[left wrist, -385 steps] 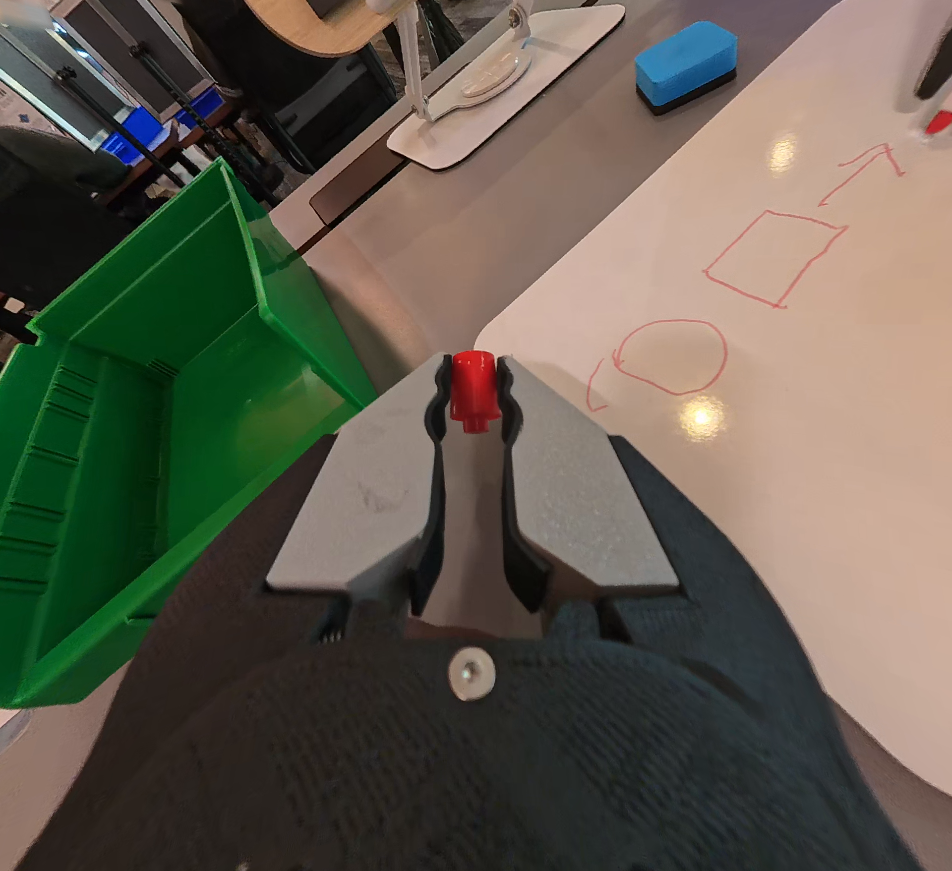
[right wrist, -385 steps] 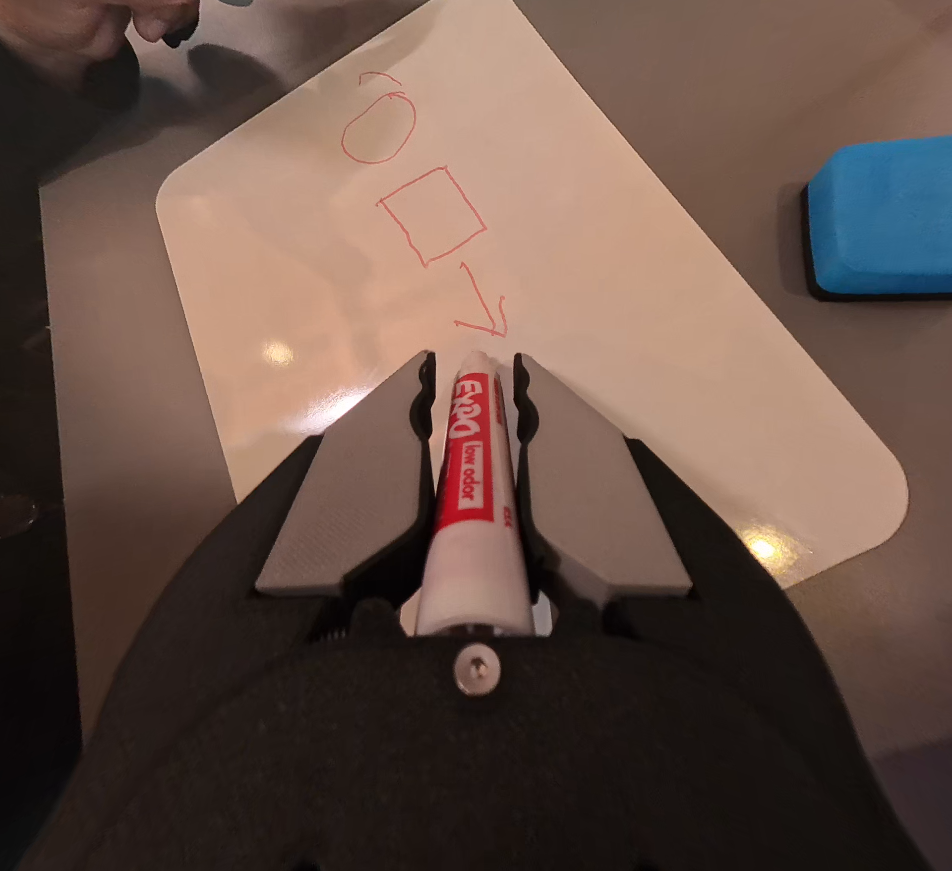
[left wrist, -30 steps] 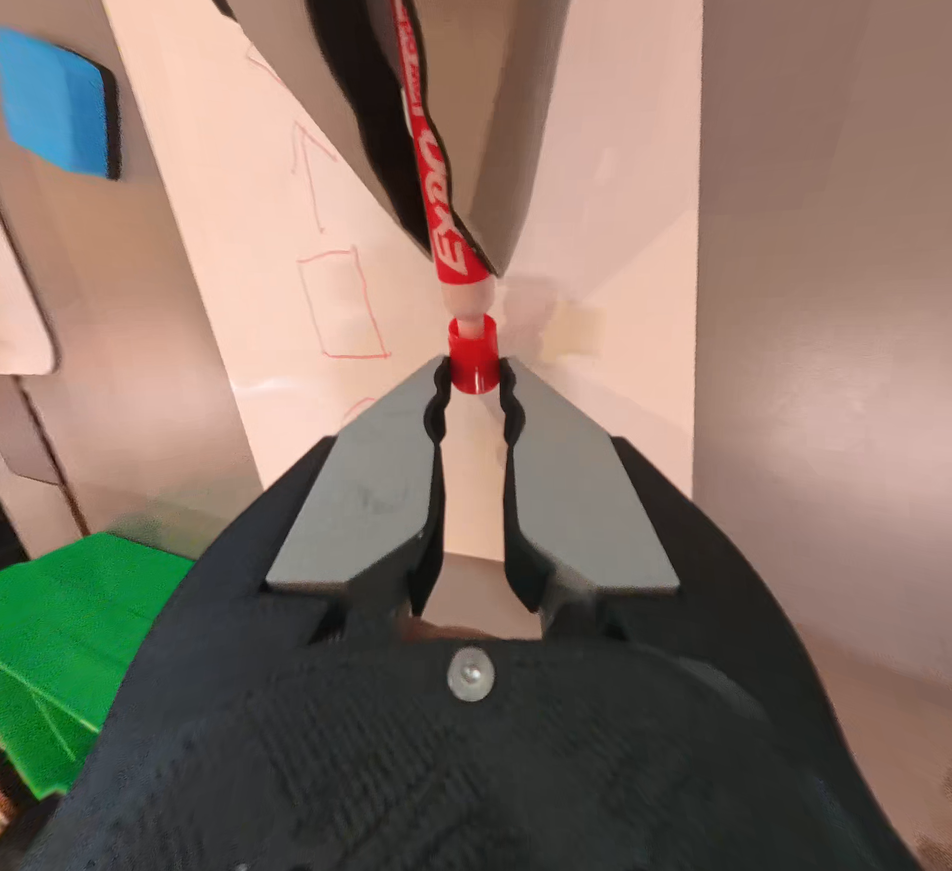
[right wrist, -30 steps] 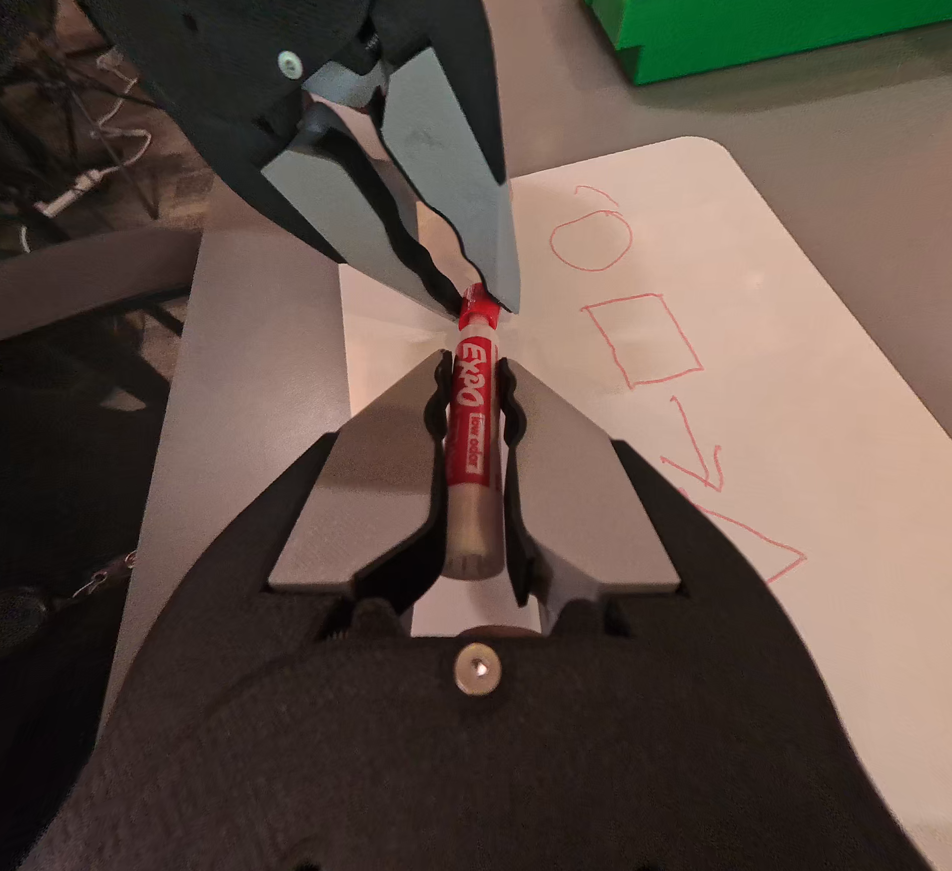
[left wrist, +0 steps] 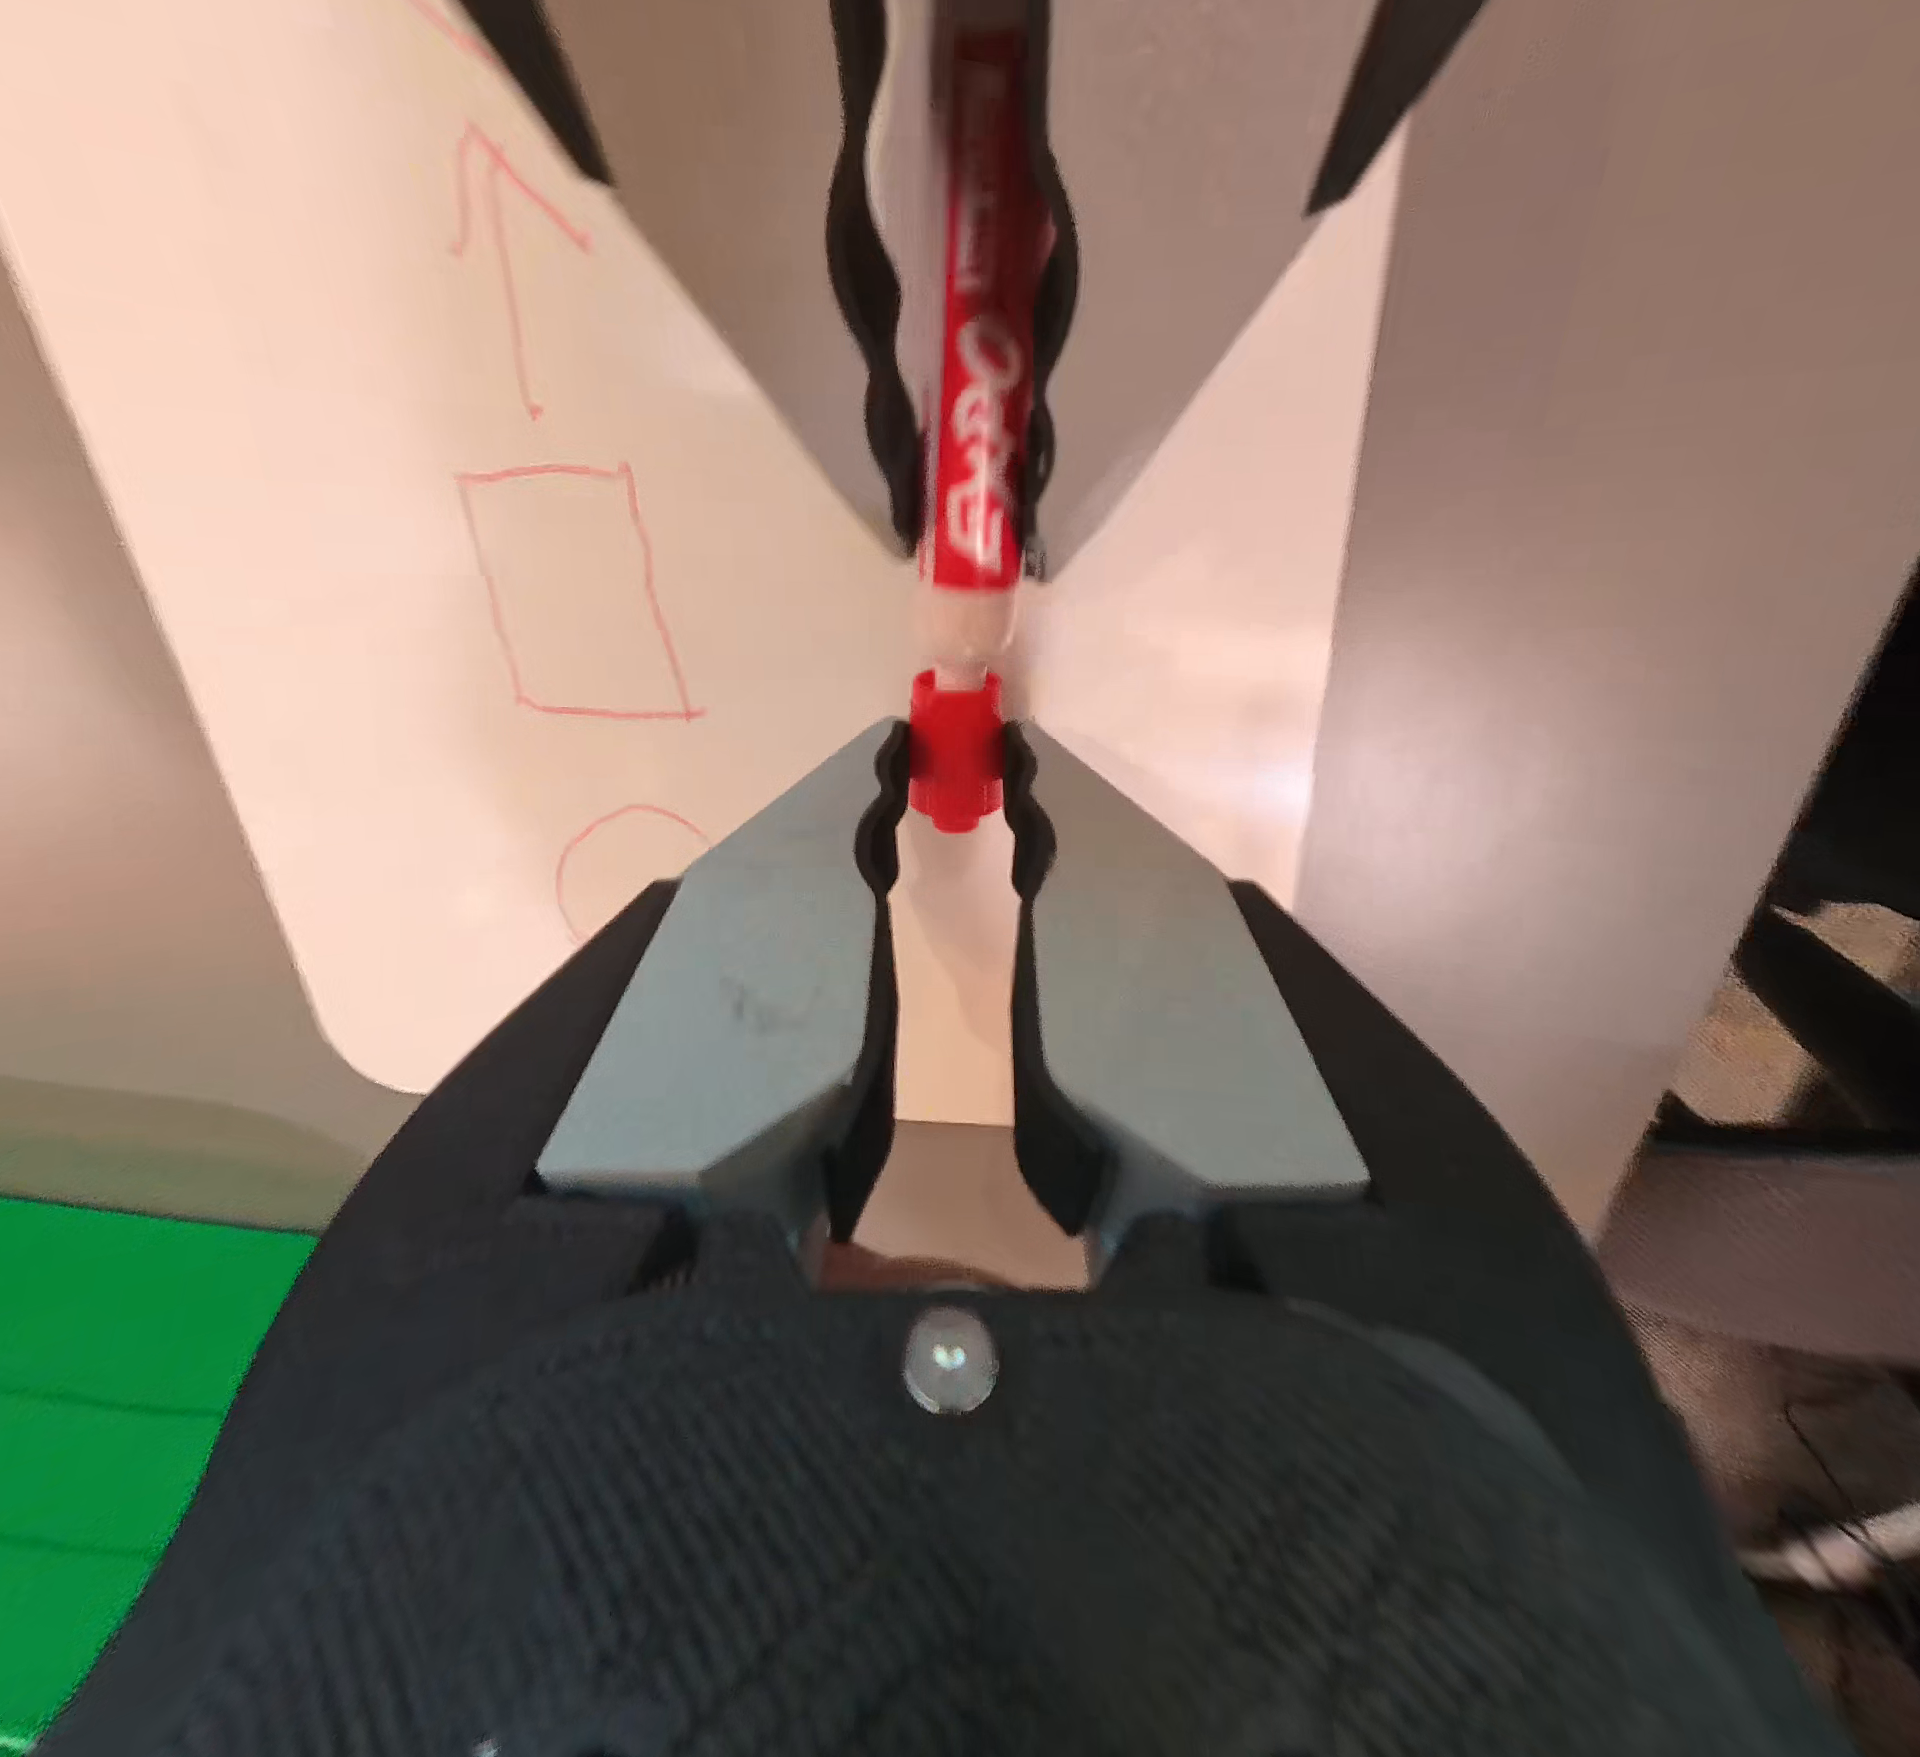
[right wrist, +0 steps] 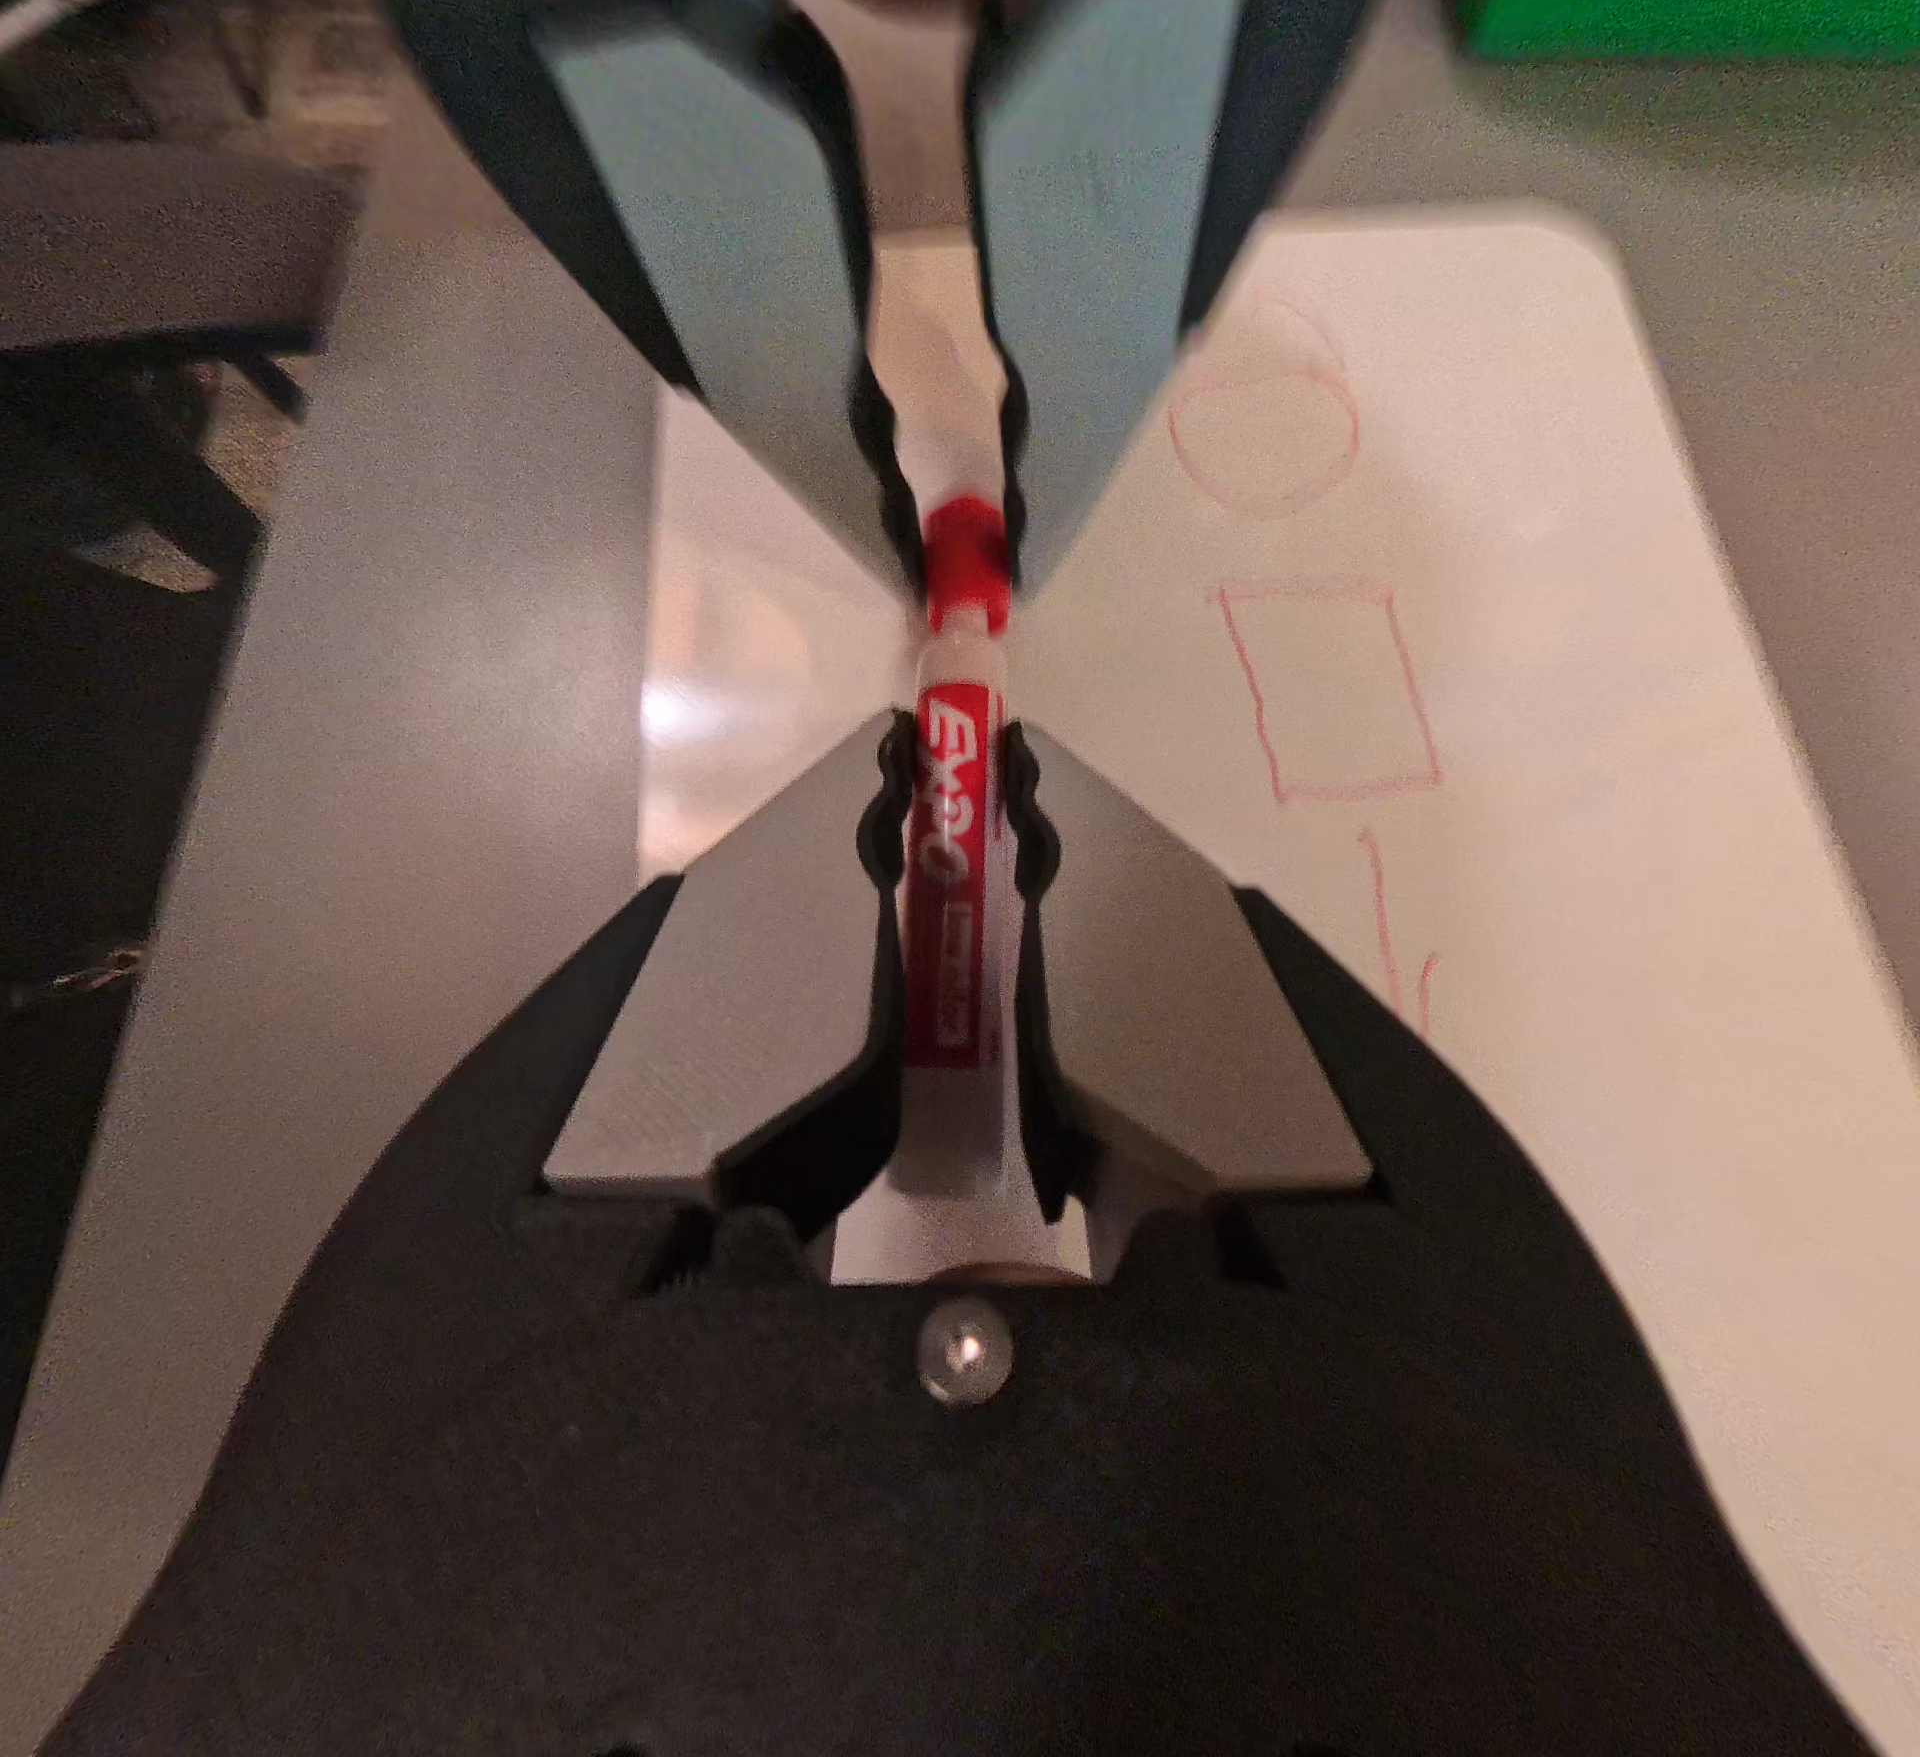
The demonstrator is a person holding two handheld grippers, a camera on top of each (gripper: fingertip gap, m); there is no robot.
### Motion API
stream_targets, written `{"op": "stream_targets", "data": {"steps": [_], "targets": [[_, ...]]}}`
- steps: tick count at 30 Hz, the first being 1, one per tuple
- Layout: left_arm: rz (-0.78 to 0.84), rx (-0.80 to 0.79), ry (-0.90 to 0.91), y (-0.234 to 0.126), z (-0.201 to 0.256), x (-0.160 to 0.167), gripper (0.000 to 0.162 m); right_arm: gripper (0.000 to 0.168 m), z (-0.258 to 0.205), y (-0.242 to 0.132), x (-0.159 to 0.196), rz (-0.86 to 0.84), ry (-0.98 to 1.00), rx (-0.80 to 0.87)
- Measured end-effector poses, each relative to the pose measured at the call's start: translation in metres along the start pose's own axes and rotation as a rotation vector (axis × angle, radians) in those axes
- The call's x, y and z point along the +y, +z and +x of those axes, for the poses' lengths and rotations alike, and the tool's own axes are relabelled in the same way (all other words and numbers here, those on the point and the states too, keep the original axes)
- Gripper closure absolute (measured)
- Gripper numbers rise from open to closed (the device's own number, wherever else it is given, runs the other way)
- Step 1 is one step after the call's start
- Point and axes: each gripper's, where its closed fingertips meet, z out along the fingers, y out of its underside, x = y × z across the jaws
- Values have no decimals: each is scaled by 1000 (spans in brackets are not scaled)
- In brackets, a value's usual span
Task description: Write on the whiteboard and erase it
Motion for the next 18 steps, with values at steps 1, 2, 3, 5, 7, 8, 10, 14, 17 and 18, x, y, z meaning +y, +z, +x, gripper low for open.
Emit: {"op": "stream_targets", "data": {"steps": [1, 2, 3, 5, 7, 8, 10, 14, 17, 18], "targets": [[22, -28, 4, 0, -4, -1, 147, 154, 2, 2, 3, -2, 25, 7], [29, -52, 13, -2, -6, -1, 146, 154, 3, 2, -1, 29, 35, 3], [27, -77, 32, -3, -7, 0, 146, 153, 4, 2, -3, 44, 57, -6], [45, -140, 63, -6, -13, -1, 146, 153, 8, 1, -4, 61, 98, -11], [98, -164, 63, -10, -16, -4, 145, 153, 8, -2, -7, 90, 134, -41], [127, -155, 54, -12, -14, -5, 146, 153, 7, -4, -9, 110, 150, -64], [175, -140, 57, -18, -10, -7, 146, 153, 1, -7, -11, 137, 206, -139], [171, -127, 94, -10, 3, -6, 146, 153, -9, 1, -3, 53, 334, -259], [155, -124, 66, -5, 0, -4, 146, 153, -2, 6, -3, 36, 389, -234], [158, -111, 43, -4, -1, -4, 146, 152, -1, 5, -3, 43, 400, -236]]}}
